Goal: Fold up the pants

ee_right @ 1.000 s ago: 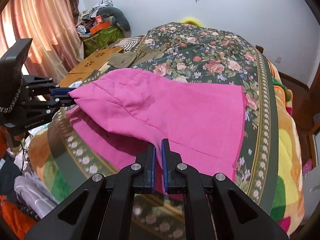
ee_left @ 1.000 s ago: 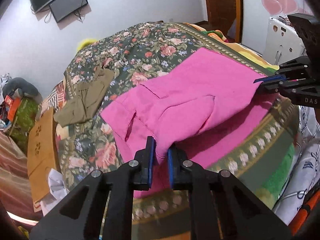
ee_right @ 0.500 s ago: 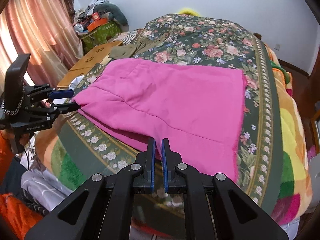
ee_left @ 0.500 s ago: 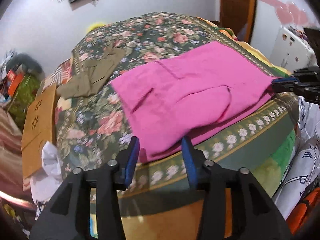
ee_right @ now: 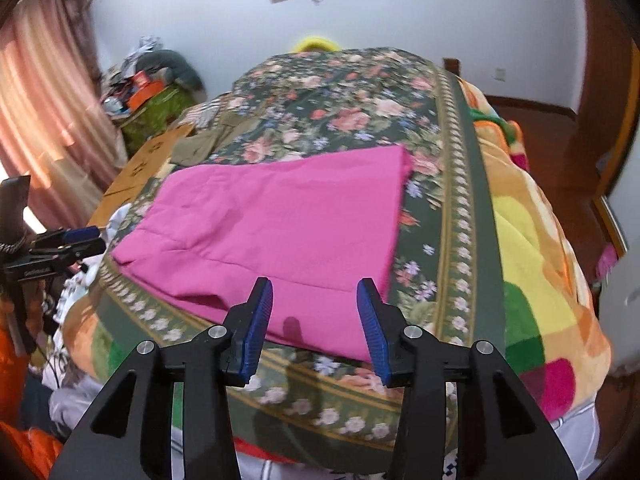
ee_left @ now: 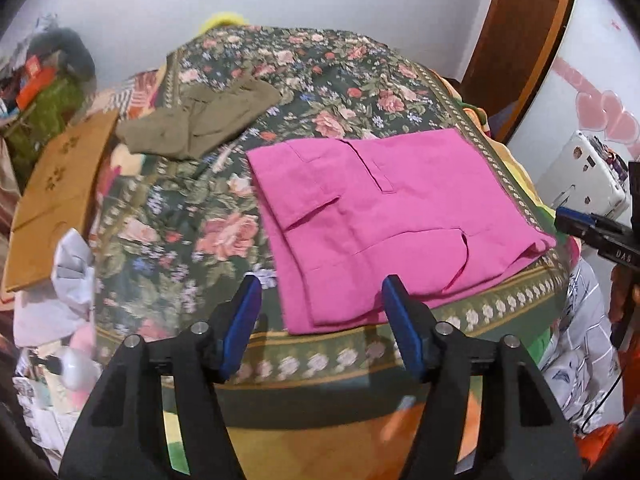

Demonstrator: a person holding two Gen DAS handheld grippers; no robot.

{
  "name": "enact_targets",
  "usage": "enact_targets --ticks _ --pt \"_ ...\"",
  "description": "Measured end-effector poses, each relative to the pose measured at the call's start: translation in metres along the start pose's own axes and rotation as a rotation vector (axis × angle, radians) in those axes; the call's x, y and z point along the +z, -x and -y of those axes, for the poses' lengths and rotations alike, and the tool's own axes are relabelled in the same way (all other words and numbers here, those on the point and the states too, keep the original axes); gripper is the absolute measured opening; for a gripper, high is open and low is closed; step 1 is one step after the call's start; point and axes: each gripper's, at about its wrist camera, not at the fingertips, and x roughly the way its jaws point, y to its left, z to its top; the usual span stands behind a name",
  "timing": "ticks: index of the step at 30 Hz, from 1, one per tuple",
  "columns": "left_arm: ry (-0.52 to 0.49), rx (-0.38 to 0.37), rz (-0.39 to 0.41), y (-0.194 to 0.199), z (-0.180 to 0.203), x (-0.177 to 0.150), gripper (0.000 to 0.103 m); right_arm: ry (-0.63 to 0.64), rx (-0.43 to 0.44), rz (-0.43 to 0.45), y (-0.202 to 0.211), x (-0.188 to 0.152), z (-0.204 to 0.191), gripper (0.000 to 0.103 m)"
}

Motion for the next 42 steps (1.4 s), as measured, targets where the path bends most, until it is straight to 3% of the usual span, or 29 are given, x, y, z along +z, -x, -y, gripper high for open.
enact_targets --ticks 4,9,16,19,26,34,37,42 --pt "0.002 0.02 -0.061 -0.022 0.006 -0.002 0.038 -0.026 -0.003 -0.026 -0.008 -0.008 0.007 0.04" --pt "0.042 0.015 -0.057 -0.026 0.005 -0.006 0.028 -0.053 0.0 -0.092 -0.028 -0.023 0.014 0.04" --pt "0.13 -0.026 -0.04 -0.022 -0.012 -0.013 0.01 -0.035 -0.007 -0.072 -0.029 -0.028 0.013 0.042" --pt "0.133 -0.029 -0.033 -0.022 -0.013 -0.015 0.008 -0.037 -0.001 -0.072 -0.03 -0.028 0.013 0.042" --pt "0.041 0.069 0.051 0.0 -0.002 -0.009 0.007 -0.033 -0.007 -0.077 -0.032 -0.027 0.013 0.042" --pt "0.077 0.055 -0.017 -0.02 -0.018 -0.022 0.007 -0.02 -0.027 -0.086 -0.033 -0.024 0.01 0.042" --pt "0.079 0.048 -0.006 -0.019 -0.019 -0.024 0.007 -0.012 -0.028 -0.092 -0.034 -0.023 0.009 0.042" --pt "0.093 0.119 0.021 -0.007 -0.026 -0.007 0.023 0.028 -0.05 -0.084 -0.026 -0.008 0.005 0.042"
